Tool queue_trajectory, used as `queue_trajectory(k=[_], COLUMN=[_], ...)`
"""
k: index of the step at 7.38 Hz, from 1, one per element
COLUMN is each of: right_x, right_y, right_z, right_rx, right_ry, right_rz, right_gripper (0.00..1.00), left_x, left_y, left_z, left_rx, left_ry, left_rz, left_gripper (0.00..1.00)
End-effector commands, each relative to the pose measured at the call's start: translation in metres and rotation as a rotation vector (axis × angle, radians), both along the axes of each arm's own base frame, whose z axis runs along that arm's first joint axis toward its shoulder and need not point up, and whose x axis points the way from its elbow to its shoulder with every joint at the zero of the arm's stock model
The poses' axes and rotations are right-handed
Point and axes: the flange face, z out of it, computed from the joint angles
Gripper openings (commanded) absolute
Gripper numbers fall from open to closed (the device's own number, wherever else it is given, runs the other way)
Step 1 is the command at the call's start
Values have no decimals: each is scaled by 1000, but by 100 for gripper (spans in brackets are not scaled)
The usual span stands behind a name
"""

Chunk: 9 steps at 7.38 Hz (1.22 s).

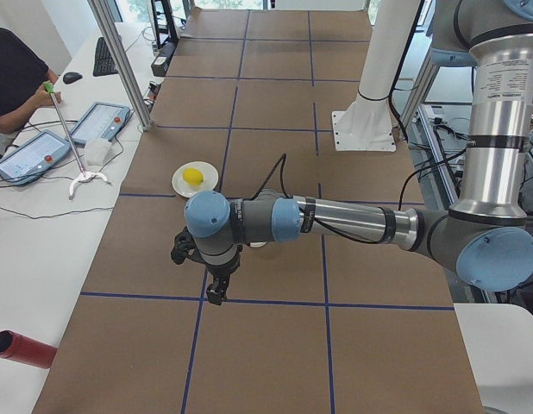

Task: Move lemon from plate to bowl

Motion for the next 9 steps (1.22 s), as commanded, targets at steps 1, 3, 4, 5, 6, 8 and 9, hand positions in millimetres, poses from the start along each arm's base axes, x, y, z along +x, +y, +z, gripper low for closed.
queue_trajectory(k=[1, 3, 4, 5, 6, 8, 9], right_x=[0, 0, 0, 0, 0, 0, 0], right_y=[0, 0, 0, 0, 0, 0, 0], right_z=[0, 0, 0, 0, 0, 0, 0], right_rx=[0, 0, 0, 0, 0, 0, 0], right_ry=[0, 0, 0, 0, 0, 0, 0], right_rz=[0, 0, 0, 0, 0, 0, 0], right_gripper=[100, 100, 100, 100, 100, 100, 100], left_x=[-1, -1, -1, 0, 2, 46, 87], left_y=[-1, 4, 6, 12, 6, -5, -11], left_z=[-5, -7, -4, -2, -8, -34, -60], left_rx=[5, 1, 5, 10, 83, -28, -41], left_ry=[-2, -8, -5, 8, 13, 107, 118], left_rz=[-5, -10, -6, -6, -6, -93, -97], left_gripper=[100, 100, 100, 100, 100, 100, 100])
